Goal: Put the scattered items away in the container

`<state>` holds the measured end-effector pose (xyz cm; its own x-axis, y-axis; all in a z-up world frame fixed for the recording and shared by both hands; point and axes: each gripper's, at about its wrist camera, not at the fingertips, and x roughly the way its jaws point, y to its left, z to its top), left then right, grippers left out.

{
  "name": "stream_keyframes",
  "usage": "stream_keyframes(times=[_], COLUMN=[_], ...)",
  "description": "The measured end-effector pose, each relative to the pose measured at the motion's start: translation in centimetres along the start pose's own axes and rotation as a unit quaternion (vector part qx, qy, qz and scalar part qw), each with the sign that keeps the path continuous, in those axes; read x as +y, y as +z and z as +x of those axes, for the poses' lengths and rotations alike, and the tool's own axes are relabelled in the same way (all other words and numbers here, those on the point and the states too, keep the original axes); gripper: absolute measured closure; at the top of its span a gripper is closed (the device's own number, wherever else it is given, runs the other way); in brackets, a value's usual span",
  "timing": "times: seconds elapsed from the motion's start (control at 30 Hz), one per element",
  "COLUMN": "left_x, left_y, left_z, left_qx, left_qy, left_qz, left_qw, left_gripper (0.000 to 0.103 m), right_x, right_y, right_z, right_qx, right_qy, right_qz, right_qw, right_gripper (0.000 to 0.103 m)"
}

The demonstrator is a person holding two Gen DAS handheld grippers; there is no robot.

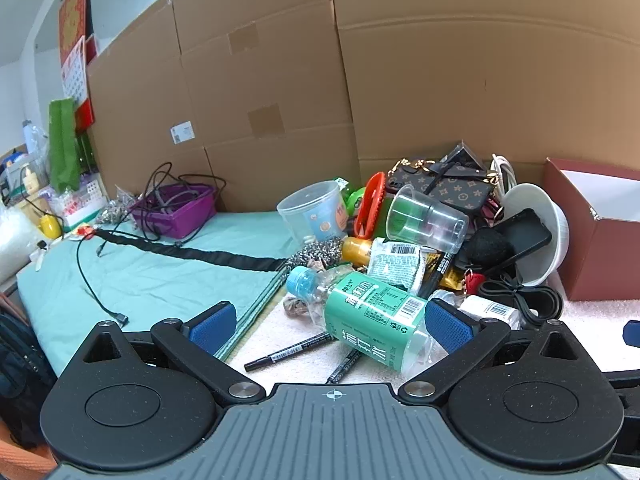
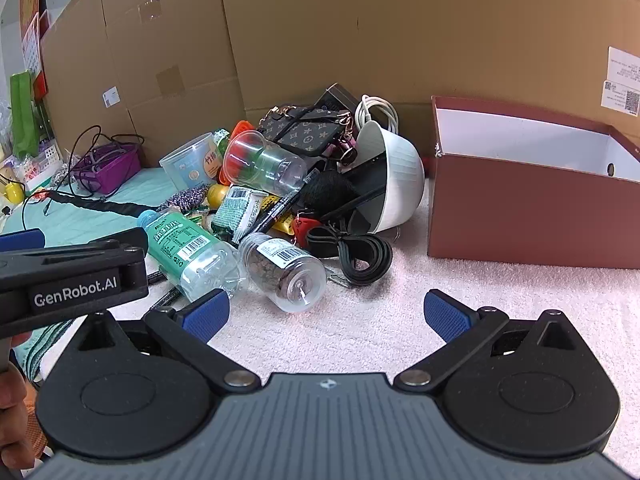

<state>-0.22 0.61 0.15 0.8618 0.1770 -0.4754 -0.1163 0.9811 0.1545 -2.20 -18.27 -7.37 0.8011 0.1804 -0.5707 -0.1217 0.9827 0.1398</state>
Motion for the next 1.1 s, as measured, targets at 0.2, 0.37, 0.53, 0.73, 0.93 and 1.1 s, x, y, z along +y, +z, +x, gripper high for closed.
stream_keyframes(times=[0.2,0.37,0.53,0.73,0.93,1.1], left_x=[-0.27,-0.60,-0.72,-0.89,-0.83,-0.83], left_y=[-0.17,-0.10,-0.08,-0.04,-0.02,0.00], left_z=[-0.06,0.00,0.04,0.15,0.29,0.34], left_qx=[0.000,0.000,-0.001,0.001,0.003,0.003], left_qy=[-0.005,-0.006,-0.006,-0.006,-0.009,-0.009], left_qz=[0.002,0.003,0.004,0.004,0.003,0.003], left_qw=[1.0000,1.0000,1.0000,1.0000,1.0000,0.9999], left_gripper=[0.000,0.000,0.000,0.000,0.000,0.000], right_x=[-0.51,-0.58,-0.58,-0.61,-0.59,-0.54], right_y=[0.03,-0.01,0.07,0.10,0.10,0.13], right_z=[0.05,0.04,0.09,0.16,0.31,0.29], right_qx=[0.002,0.002,0.002,0.003,0.006,0.006], right_qy=[-0.010,-0.015,-0.017,-0.018,-0.021,-0.023], right_qz=[0.009,0.010,0.010,0.009,0.009,0.008], right_qw=[1.000,1.000,1.000,1.000,1.000,1.000], right_gripper=[0.000,0.000,0.000,0.000,0.000,0.000])
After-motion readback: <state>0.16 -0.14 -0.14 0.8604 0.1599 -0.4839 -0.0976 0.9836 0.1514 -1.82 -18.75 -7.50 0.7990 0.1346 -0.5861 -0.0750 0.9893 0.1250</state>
